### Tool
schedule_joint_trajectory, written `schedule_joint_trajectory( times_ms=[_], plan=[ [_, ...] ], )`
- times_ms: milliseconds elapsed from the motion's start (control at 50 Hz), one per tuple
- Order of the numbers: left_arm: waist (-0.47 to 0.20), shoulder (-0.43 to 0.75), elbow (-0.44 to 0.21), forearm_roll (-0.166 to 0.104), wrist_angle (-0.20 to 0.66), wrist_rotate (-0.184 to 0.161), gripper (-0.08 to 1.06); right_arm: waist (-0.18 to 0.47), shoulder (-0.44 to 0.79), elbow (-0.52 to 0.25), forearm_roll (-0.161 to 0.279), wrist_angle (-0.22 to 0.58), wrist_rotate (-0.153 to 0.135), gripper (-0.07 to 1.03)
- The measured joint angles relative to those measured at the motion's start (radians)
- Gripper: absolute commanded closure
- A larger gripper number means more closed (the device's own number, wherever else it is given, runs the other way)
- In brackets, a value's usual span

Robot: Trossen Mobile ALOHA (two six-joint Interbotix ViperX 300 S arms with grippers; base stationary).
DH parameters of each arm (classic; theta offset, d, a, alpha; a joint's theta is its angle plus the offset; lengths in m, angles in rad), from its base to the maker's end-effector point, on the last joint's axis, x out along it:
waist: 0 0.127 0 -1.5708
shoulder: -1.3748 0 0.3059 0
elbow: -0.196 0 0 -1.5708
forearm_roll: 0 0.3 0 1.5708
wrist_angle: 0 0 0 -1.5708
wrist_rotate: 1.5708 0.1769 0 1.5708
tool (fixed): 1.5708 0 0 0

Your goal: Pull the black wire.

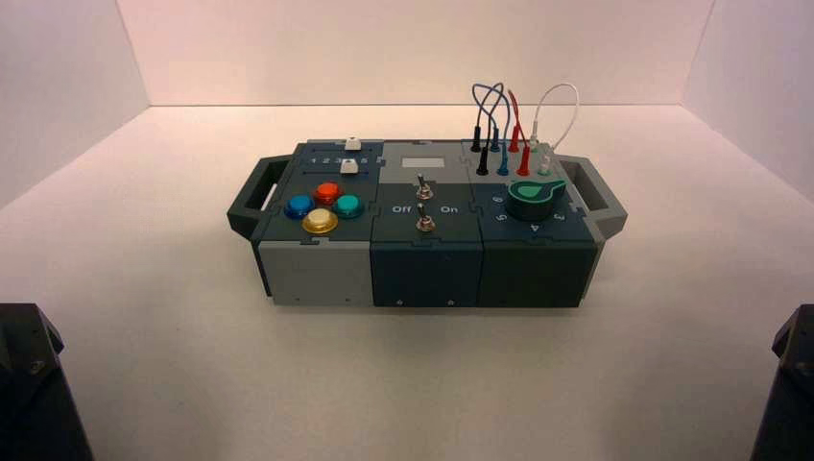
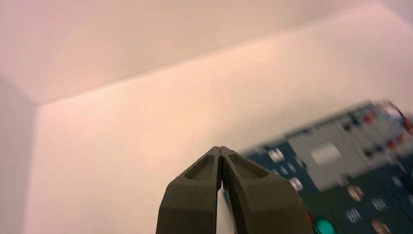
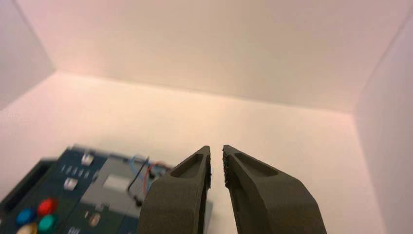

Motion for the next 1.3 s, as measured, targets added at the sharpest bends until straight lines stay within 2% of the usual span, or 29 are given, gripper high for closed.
schedule_joint_trajectory(
  times_ms=[280,440,540,560,740,940,1080,1300],
  plan=[
    [-0.176,0.129,-0.034,0.000,0.091,0.002,1.01,0.060,0.072,-0.006,0.009,0.015,0.000,0.81],
    [-0.256,0.176,-0.038,-0.002,0.100,-0.002,1.01,0.132,0.117,-0.011,0.011,0.031,0.000,0.81],
    [-0.268,0.190,-0.038,-0.006,0.100,-0.005,1.01,0.153,0.138,-0.014,0.012,0.034,-0.002,0.81],
    [-0.268,0.198,-0.040,-0.009,0.100,-0.009,1.01,0.179,0.170,-0.017,0.014,0.040,-0.002,0.81],
    [-0.296,0.233,-0.040,-0.029,0.094,-0.018,1.01,0.238,0.270,-0.035,0.028,0.063,0.000,0.81],
    [-0.353,0.273,-0.040,-0.034,0.089,-0.035,1.01,0.250,0.328,-0.046,0.049,0.067,0.000,0.81],
    [-0.405,0.313,-0.040,-0.032,0.092,-0.037,1.01,0.252,0.387,-0.057,0.083,0.074,-0.002,0.81],
    [-0.417,0.318,-0.041,-0.034,0.097,-0.037,1.01,0.276,0.515,-0.087,0.124,0.094,-0.003,0.81]
  ],
)
